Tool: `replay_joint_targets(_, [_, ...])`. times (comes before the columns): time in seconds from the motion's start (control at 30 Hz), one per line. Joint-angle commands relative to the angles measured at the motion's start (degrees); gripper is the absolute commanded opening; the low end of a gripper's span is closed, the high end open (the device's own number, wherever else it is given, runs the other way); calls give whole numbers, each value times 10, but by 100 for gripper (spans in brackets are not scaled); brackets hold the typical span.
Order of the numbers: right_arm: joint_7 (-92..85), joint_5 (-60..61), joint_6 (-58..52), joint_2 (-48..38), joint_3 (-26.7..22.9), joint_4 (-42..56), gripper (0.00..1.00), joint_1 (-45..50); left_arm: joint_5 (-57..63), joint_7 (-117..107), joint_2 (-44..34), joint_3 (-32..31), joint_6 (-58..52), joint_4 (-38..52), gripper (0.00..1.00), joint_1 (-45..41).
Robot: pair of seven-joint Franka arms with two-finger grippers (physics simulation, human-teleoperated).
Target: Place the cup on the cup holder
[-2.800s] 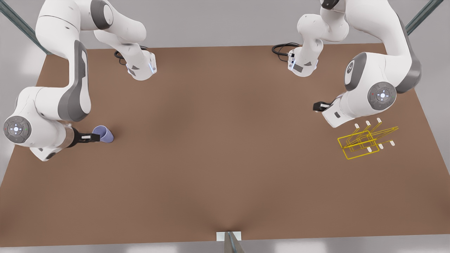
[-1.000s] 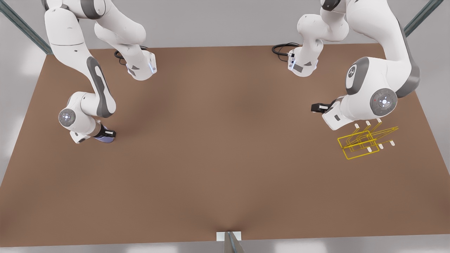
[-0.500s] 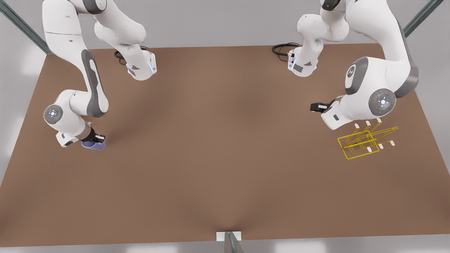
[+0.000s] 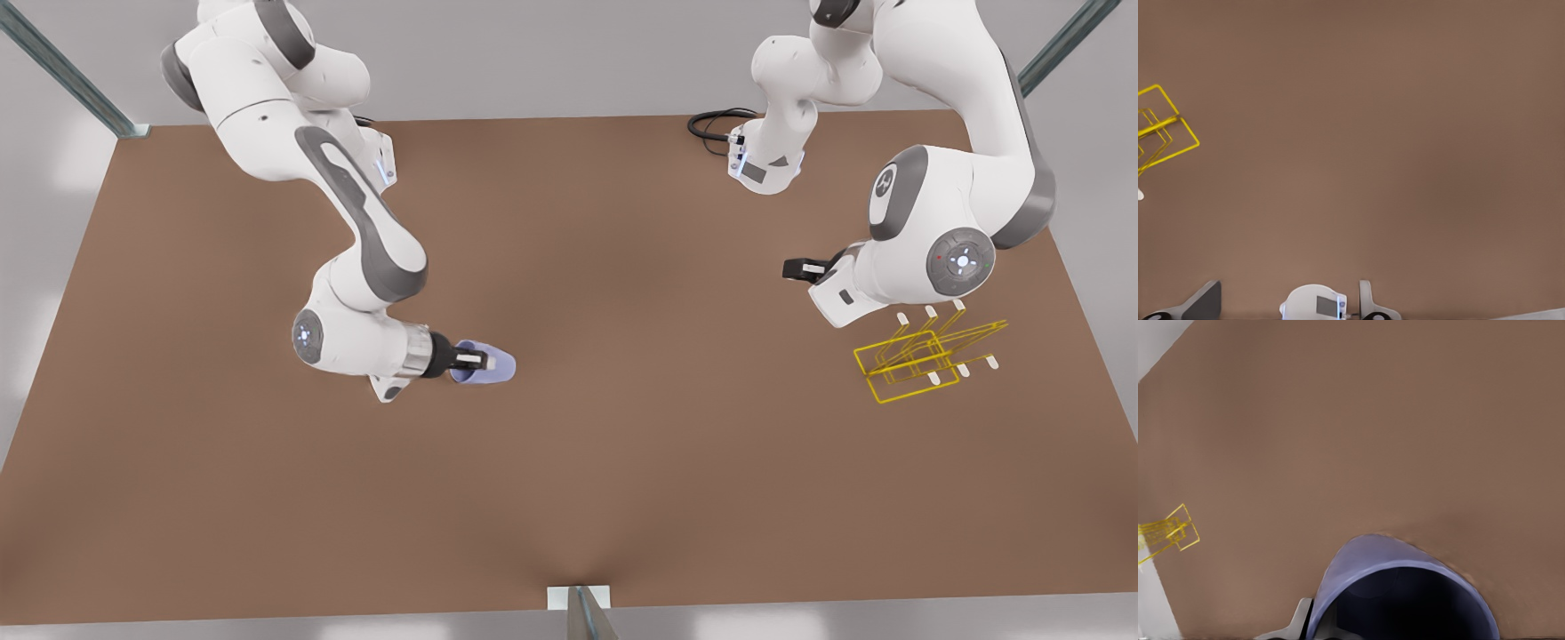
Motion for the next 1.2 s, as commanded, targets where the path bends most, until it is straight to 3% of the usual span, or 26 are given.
replay_joint_targets(0.0, [314, 133, 79, 31, 16, 35, 21, 21, 0, 0, -1, 0, -2, 0, 100, 0])
replay_joint_targets(0.03, [360, 133, 90, 61, 16, 90, 21, 43, 0, -1, -1, 0, -2, 1, 100, -1])
replay_joint_targets(0.1, [400, 134, 220, 114, 68, 120, 21, 75, 3, 0, -1, 0, -1, 0, 100, -1])
replay_joint_targets(0.3, [417, 129, 302, 313, 66, 372, 21, 229, 3, -1, 3, 3, -3, 0, 100, -1])
replay_joint_targets(0.53, [411, 50, 335, 487, 65, 542, 21, 345, 3, -17, 6, 0, -21, 2, 100, -5])
replay_joint_targets(1.03, [419, 13, 338, 532, 116, 521, 21, 361, 13, -73, -11, -1, 65, -79, 100, -25])
replay_joint_targets(1.07, [419, 14, 340, 533, 116, 517, 66, 360, 13, -91, -15, 0, 77, -91, 100, -25])
replay_joint_targets(1.1, [419, 13, 347, 533, 125, 513, 89, 359, 13, -129, -15, 0, 83, -95, 100, -25])
replay_joint_targets(1.17, [419, 14, 347, 533, 125, 507, 91, 359, 13, -294, -14, -1, 101, -121, 100, -32])
